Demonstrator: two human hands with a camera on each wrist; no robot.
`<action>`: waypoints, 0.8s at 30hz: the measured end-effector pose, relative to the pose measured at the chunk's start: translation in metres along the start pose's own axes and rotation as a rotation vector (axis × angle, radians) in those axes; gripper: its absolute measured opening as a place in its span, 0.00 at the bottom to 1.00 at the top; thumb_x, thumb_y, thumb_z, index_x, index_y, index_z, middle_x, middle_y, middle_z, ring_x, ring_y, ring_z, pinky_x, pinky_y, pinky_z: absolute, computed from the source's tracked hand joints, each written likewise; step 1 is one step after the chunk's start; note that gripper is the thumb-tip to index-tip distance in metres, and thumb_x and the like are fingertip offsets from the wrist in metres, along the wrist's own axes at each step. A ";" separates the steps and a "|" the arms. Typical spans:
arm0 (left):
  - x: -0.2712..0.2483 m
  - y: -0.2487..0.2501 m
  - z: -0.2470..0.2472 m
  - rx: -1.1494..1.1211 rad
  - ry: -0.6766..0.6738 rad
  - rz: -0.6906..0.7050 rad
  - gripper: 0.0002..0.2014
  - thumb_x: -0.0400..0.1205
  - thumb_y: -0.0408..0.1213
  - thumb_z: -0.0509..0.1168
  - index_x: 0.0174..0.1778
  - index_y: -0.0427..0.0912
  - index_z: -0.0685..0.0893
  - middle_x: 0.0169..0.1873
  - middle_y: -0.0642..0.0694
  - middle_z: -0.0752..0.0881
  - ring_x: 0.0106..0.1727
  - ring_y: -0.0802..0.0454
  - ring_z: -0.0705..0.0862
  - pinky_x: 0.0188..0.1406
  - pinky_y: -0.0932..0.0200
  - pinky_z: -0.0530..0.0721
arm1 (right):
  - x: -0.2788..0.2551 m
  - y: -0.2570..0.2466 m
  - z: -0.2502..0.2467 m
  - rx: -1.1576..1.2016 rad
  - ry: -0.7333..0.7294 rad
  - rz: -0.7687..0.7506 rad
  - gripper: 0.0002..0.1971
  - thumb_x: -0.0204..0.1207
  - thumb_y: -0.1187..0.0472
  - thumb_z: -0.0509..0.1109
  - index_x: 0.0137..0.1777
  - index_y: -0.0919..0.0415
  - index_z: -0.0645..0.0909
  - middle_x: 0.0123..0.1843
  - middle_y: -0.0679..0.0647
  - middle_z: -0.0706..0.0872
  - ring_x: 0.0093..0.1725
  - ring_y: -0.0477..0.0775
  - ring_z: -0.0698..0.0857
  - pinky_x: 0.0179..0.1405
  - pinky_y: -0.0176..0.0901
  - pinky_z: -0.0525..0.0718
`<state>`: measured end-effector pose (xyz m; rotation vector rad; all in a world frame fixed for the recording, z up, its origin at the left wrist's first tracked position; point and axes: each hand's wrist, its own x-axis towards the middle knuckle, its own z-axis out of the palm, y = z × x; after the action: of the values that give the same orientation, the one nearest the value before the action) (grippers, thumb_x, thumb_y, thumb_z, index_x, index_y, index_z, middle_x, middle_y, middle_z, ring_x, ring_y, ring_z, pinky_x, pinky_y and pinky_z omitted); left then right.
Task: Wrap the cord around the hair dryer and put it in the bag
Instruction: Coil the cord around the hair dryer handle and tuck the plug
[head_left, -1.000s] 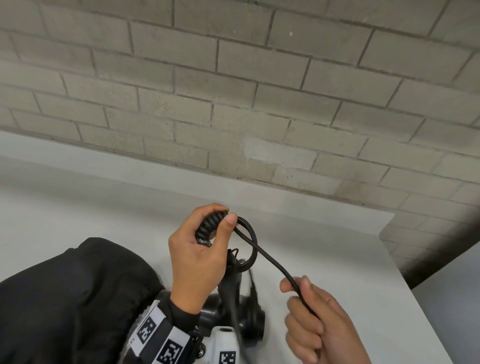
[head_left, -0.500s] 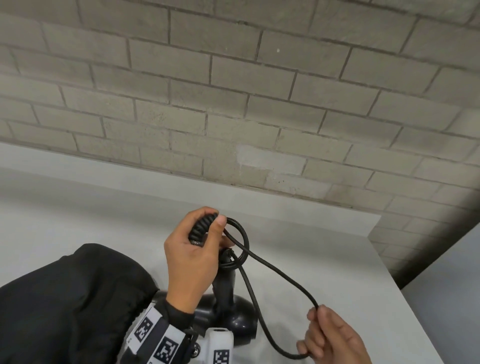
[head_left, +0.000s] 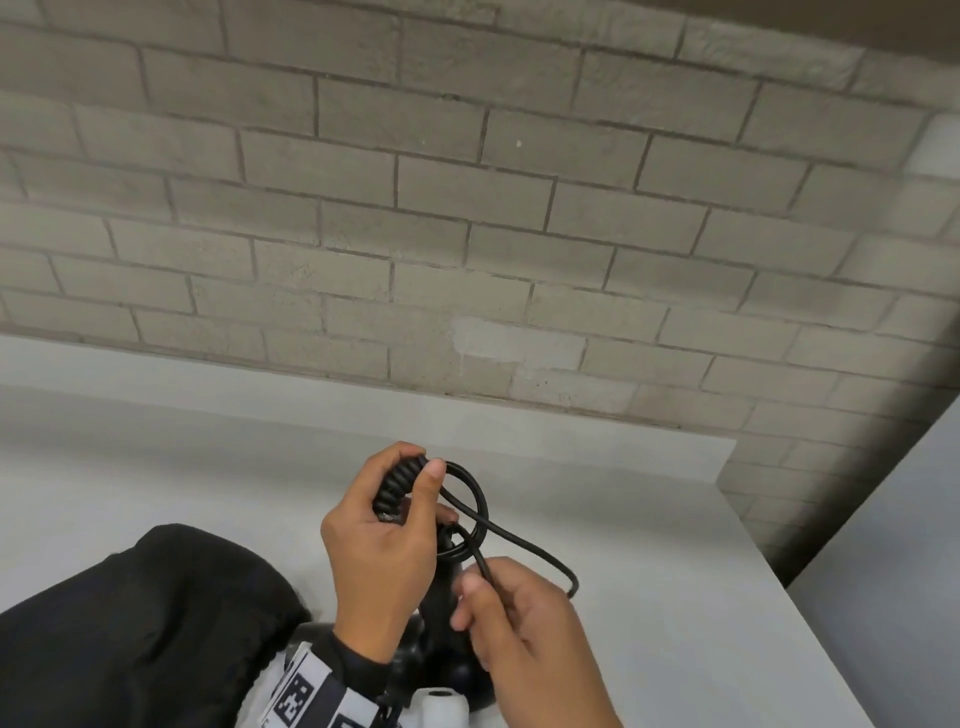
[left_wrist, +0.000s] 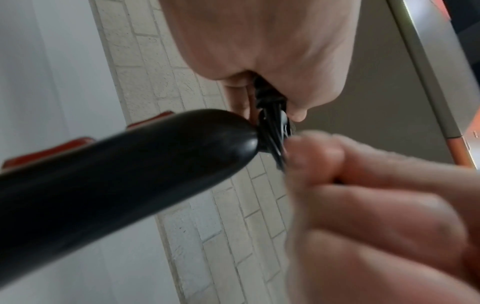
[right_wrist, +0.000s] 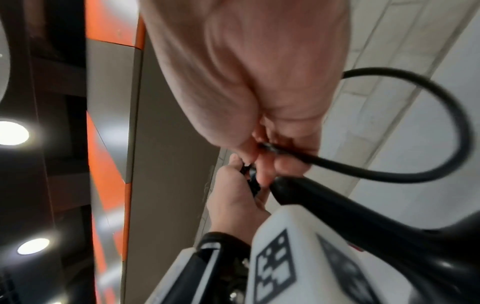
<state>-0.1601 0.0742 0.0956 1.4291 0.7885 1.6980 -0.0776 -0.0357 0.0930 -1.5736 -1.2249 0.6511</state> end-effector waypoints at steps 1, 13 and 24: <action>0.000 -0.001 -0.001 0.012 0.002 0.005 0.05 0.77 0.44 0.71 0.47 0.51 0.86 0.33 0.52 0.89 0.29 0.53 0.90 0.35 0.61 0.89 | 0.001 -0.004 -0.003 -0.001 0.017 -0.043 0.10 0.85 0.55 0.62 0.43 0.46 0.82 0.33 0.48 0.85 0.31 0.40 0.79 0.36 0.35 0.80; 0.007 0.000 -0.013 -0.086 0.027 -0.140 0.11 0.76 0.43 0.71 0.48 0.41 0.86 0.31 0.44 0.87 0.27 0.41 0.90 0.35 0.45 0.92 | -0.015 0.039 -0.056 -0.149 0.116 -0.327 0.24 0.73 0.33 0.68 0.26 0.50 0.80 0.23 0.41 0.76 0.27 0.39 0.76 0.35 0.28 0.73; 0.000 0.005 -0.009 -0.079 -0.013 -0.111 0.08 0.76 0.43 0.72 0.47 0.45 0.87 0.29 0.48 0.88 0.25 0.41 0.89 0.37 0.43 0.90 | -0.013 0.071 -0.055 -0.660 0.254 -0.777 0.09 0.75 0.59 0.73 0.33 0.54 0.82 0.34 0.44 0.80 0.38 0.45 0.76 0.46 0.34 0.77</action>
<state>-0.1698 0.0717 0.0979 1.3173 0.7706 1.6156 -0.0073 -0.0676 0.0457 -1.4368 -1.7896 -0.4849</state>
